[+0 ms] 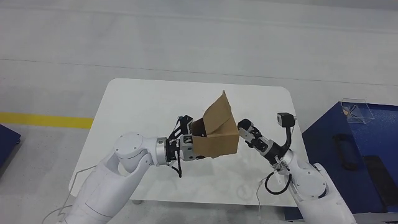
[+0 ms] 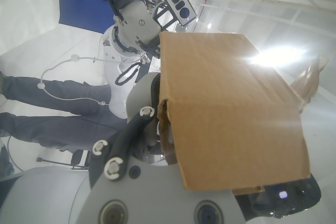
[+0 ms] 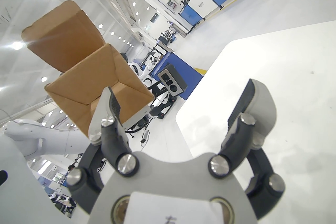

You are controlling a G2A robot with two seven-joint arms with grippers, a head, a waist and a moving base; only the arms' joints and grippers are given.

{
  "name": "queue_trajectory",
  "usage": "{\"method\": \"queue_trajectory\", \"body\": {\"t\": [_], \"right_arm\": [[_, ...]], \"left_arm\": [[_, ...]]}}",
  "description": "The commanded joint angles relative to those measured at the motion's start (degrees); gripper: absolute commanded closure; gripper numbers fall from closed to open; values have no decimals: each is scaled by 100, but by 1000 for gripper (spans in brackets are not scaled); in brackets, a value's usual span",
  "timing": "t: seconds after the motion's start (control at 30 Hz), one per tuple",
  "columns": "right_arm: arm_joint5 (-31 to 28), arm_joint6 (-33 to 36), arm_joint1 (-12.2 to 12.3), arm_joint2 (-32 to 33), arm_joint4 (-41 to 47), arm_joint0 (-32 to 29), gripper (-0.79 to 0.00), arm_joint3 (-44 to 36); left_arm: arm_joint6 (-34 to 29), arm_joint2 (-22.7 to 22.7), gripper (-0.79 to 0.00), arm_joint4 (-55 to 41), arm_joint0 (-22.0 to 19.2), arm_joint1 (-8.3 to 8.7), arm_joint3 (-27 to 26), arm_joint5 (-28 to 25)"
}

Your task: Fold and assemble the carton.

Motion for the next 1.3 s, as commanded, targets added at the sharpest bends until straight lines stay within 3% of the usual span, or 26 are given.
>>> {"method": "queue_trajectory", "body": {"t": [0.0,0.13,0.3,0.43,0.53,0.63,0.73,0.8,0.9,1.07,1.27], "right_arm": [[0,0,0,0,6,0,-785,0],[117,-213,2,110,-165,21,-785,-9],[1143,-2031,-51,387,-1861,30,-785,-95],[1669,-2326,-100,269,-2139,178,-785,28],[1687,-2325,-102,262,-2164,202,-785,48],[1687,-2325,-102,262,-2164,202,-785,48],[1687,-2325,-102,262,-2164,202,-785,48],[1687,-2325,-102,262,-2164,202,-785,48],[1726,-2337,-104,271,-2190,193,-785,48],[1775,-2209,-114,287,-2232,277,-785,122],[1728,-1977,-132,235,-2143,411,-785,292]], "left_arm": [[0,0,0,1,0,0,0,0],[0,0,0,1,0,0,0,0],[243,18,0,35,39,-6,-141,100],[1694,86,0,-263,160,-69,-882,1142],[3374,198,0,-877,350,-187,-1494,1858],[5244,397,0,-1899,542,-379,-1889,2143],[7431,594,0,-3451,660,-631,-2015,1778],[8817,763,0,-4268,563,-796,-1977,1206],[10098,1025,0,-5072,290,-1016,-1779,331],[11358,1195,0,-5833,-84,-1282,-1199,-933],[12332,1380,0,-6355,-383,-1508,-342,-1596]]}}
